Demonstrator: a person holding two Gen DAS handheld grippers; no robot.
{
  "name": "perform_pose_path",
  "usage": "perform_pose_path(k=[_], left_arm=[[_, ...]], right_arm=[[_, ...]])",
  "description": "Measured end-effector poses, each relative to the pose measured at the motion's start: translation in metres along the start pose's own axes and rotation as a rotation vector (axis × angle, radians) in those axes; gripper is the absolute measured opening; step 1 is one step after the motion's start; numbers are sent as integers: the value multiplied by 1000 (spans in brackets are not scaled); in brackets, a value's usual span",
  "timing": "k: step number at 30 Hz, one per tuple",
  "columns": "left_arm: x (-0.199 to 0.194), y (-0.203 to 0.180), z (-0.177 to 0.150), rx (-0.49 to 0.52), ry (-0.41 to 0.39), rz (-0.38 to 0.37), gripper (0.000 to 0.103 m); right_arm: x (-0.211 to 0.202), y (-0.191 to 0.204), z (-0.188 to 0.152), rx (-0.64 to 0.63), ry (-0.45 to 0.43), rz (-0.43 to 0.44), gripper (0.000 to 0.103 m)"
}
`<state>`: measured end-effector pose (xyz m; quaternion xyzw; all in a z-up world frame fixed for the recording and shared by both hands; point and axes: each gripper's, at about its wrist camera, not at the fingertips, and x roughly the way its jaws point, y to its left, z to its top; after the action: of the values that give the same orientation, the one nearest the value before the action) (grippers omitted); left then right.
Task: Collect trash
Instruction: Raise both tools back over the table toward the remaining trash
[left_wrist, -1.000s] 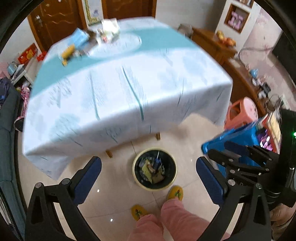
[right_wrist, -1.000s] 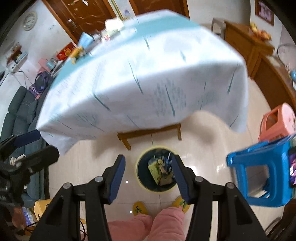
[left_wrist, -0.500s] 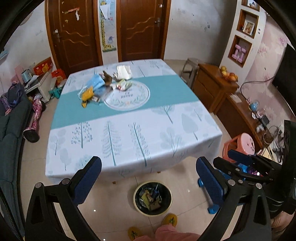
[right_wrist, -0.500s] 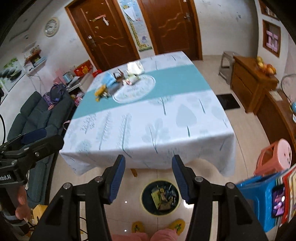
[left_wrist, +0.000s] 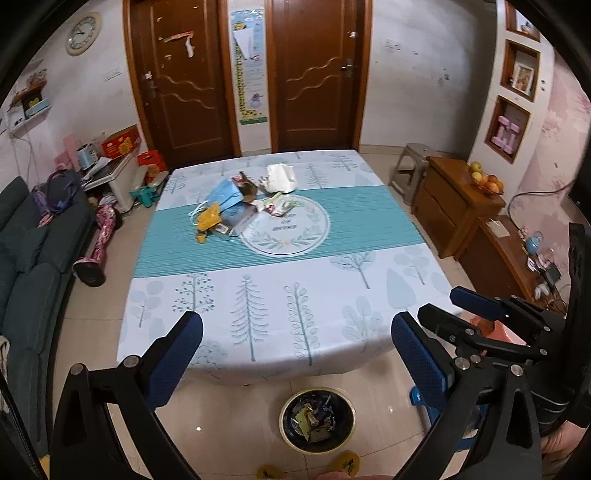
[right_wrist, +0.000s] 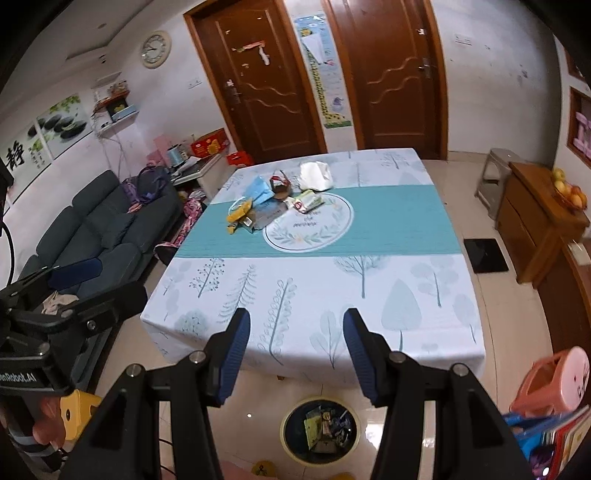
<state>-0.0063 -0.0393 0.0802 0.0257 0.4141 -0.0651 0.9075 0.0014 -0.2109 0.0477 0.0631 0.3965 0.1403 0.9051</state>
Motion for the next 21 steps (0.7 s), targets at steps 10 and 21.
perform_pose_path(k=[10,21], left_arm=[[47,47,25,-59,56,32,101],[147,144,89,-70,156,-44,101]], right_arm=[[46,12,26,-12,25,7,53],[136,29,81,88,75,-86,53]])
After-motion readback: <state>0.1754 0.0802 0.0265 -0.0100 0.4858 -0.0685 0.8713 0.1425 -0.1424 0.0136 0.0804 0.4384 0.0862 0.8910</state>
